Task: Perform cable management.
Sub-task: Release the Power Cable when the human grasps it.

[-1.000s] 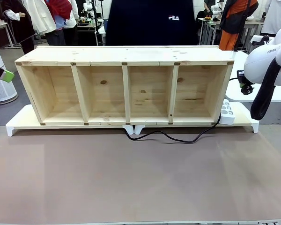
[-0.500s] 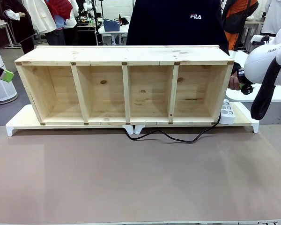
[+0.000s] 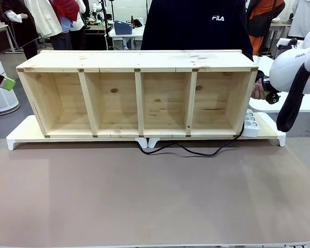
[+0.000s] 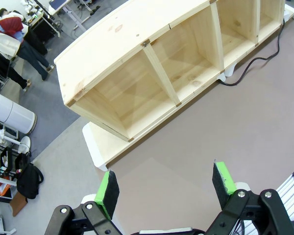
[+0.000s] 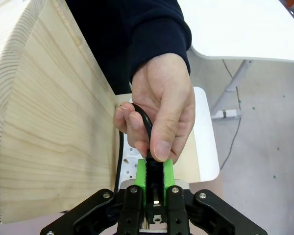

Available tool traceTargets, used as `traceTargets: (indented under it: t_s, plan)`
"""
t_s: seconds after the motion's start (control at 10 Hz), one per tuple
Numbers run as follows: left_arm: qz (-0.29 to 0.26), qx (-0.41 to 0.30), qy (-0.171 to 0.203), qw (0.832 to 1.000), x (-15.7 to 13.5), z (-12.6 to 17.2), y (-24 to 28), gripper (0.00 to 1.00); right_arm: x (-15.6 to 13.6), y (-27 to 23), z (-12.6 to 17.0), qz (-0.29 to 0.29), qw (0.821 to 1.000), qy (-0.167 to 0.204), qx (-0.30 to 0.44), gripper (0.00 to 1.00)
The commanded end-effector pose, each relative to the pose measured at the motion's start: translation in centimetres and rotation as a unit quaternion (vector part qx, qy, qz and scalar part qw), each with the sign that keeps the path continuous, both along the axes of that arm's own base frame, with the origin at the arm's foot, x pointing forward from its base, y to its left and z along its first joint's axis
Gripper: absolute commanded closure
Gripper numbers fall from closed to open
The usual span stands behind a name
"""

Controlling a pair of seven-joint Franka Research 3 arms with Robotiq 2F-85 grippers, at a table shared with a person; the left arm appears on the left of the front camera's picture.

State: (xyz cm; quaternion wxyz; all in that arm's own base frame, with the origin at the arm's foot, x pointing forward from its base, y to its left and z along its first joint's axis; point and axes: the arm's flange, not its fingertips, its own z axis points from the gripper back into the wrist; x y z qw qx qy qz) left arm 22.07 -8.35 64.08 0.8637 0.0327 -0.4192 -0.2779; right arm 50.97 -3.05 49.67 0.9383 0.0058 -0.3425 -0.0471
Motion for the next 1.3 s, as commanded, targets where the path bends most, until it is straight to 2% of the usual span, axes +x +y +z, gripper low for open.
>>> traceTargets:
  t_s: [0.0, 0.2, 0.3, 0.4, 0.5, 0.6, 0.7, 0.8, 0.9, 1.0, 1.1, 1.2]
  plan:
    - [-0.001, -0.002, -0.003, 1.000, 0.10, -0.19, -0.07, 0.00, -0.22, 0.04, -0.04, 0.000, 1.000, -0.001, 0.000, 0.84]
    - [-0.001, -0.002, -0.003, 1.000, 0.10, -0.19, -0.07, 0.00, 0.00, 0.00, 0.01, 0.000, 1.000, 0.000, 0.000, 0.84]
    - [-0.001, -0.002, -0.003, 1.000, 0.10, -0.19, -0.07, 0.00, -0.11, 0.02, 0.16, -0.006, 1.000, 0.016, -0.007, 0.65]
    - [-0.001, -0.002, -0.003, 1.000, 0.10, -0.19, -0.07, 0.00, -0.13, -0.02, 0.39, -0.009, 1.000, 0.017, -0.004, 0.64]
    - [-0.001, -0.002, -0.003, 1.000, 0.10, -0.19, -0.07, 0.00, -0.13, -0.06, 0.46, -0.011, 1.000, 0.020, -0.004, 0.45]
    - [-0.001, -0.002, -0.003, 1.000, 0.10, -0.19, -0.07, 0.00, -0.18, -0.17, 0.52, -0.011, 1.000, 0.020, -0.005, 0.60]
    - [-0.001, -0.002, -0.003, 1.000, 0.10, -0.19, -0.07, 0.00, -0.07, -0.19, 0.57, -0.011, 1.000, 0.021, -0.006, 0.25]
    - [-0.001, -0.002, -0.003, 1.000, 0.10, -0.19, -0.07, 0.00, -0.08, -0.21, 0.58, -0.010, 1.000, 0.023, -0.008, 0.41]
    - [-0.001, -0.002, -0.003, 1.000, 0.10, -0.19, -0.07, 0.00, -0.07, -0.21, 0.52, -0.009, 1.000, 0.024, -0.009, 0.05]
    - [-0.001, -0.002, -0.003, 1.000, 0.10, -0.19, -0.07, 0.00, -0.03, -0.25, 0.53, -0.009, 1.000, 0.026, -0.010, 0.32]
    - [-0.001, -0.002, -0.003, 1.000, 0.10, -0.19, -0.07, 0.00, 0.09, -0.24, 0.52, -0.009, 1.000, 0.028, -0.009, 0.00]
    - [-0.001, -0.002, -0.003, 1.000, 0.10, -0.19, -0.07, 0.00, 0.04, -0.23, 0.48, -0.006, 1.000, 0.029, -0.010, 0.12]
